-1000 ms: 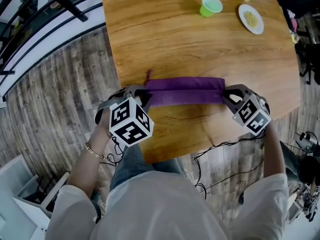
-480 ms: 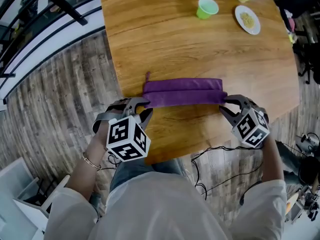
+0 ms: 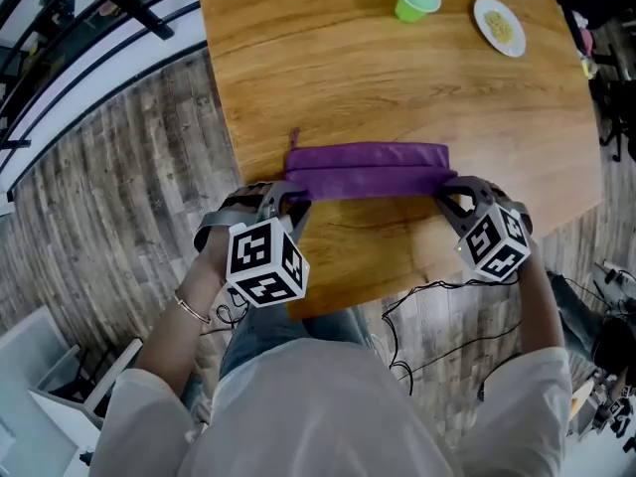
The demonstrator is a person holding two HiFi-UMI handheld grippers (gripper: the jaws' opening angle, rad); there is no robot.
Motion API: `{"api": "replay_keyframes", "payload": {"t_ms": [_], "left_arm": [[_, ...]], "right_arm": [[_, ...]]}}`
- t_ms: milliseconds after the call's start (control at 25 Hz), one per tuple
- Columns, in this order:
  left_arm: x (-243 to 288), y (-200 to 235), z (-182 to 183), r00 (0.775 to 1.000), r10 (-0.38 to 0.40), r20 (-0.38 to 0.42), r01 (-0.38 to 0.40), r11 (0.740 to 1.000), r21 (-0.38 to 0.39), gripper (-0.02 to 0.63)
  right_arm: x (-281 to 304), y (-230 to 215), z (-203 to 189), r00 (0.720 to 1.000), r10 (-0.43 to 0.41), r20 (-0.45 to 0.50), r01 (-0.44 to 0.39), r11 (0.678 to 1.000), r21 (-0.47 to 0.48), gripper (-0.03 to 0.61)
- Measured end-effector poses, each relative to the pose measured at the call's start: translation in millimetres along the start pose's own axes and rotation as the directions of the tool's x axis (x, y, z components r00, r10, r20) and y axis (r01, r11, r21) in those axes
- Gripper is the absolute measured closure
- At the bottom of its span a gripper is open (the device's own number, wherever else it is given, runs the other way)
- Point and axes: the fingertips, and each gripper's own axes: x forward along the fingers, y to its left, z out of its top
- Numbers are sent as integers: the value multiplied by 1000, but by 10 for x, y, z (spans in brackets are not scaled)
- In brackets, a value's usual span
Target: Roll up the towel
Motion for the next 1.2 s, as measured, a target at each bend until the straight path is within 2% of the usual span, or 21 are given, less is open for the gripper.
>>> {"api": "replay_keyframes", "payload": {"t_ms": [120,240,560,840,1200], "left_arm": [[-10,2,-4,1000,16,-2,-16,1000,6,569],[-48,-64,-13,1000,-4,-6,4,1000,-2,581],[-221,-258,-18,997,-79,9,80,995,-63,581],[-299,96,83,996,-75,52,82,985,-151,581],[-161,585,62,999,-12,34,19,977,-210,580]], "right_arm": [[-4,8,3,1000,5,-2,-5,1000,5,548],[-25,63,3,1000,20,-3,-20,1000,14,554],[-239,351,12,990,139,15,-140,986,87,555],[-339,17,99,988,142,55,-149,975,163,555],[-169,-363,153,994,101,42,-107,971,216,554]]}}
